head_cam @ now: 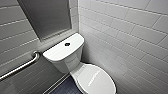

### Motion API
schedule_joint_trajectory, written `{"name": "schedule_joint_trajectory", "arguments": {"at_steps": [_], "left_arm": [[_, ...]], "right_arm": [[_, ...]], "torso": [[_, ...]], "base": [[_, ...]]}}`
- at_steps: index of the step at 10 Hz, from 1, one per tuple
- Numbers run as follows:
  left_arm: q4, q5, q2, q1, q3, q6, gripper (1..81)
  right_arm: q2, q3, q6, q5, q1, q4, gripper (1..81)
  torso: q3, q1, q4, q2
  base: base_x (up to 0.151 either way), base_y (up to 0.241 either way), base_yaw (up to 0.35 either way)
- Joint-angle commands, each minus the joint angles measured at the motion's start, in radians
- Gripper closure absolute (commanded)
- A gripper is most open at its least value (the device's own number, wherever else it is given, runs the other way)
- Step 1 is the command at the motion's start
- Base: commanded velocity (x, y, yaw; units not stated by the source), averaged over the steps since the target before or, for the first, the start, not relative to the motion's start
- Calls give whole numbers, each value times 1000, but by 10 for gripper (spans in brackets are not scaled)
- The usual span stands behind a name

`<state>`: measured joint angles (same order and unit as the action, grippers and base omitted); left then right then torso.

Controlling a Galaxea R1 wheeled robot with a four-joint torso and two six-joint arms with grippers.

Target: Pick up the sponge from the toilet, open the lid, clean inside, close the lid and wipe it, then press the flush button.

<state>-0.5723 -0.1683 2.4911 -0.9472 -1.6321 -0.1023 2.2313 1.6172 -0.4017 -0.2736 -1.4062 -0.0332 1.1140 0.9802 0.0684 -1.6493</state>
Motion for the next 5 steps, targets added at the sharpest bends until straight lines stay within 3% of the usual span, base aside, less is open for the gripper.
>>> {"name": "schedule_joint_trajectory", "arguments": {"at_steps": [1,2,3,4,5], "left_arm": [[-6,46,-4,109,38,35,10],[-6,44,17,124,37,43,10],[-8,33,36,138,35,44,10],[-8,12,46,147,34,50,10],[-8,0,54,161,34,67,10]], "right_arm": [[-39,-17,1,51,14,-22,811],[-34,-16,1,51,14,-22,811],[-30,-14,1,51,14,-22,811],[-26,-13,3,51,14,-24,811],[-23,-10,3,51,14,-22,811]], "torso": [[-1,0,0,0],[8,0,61,0],[8,0,79,0],[9,0,21,0],[9,0,41,0]], "base": [[0,0,0],[0,0,0],[0,0,0],[0,0,0],[0,0,0]]}}
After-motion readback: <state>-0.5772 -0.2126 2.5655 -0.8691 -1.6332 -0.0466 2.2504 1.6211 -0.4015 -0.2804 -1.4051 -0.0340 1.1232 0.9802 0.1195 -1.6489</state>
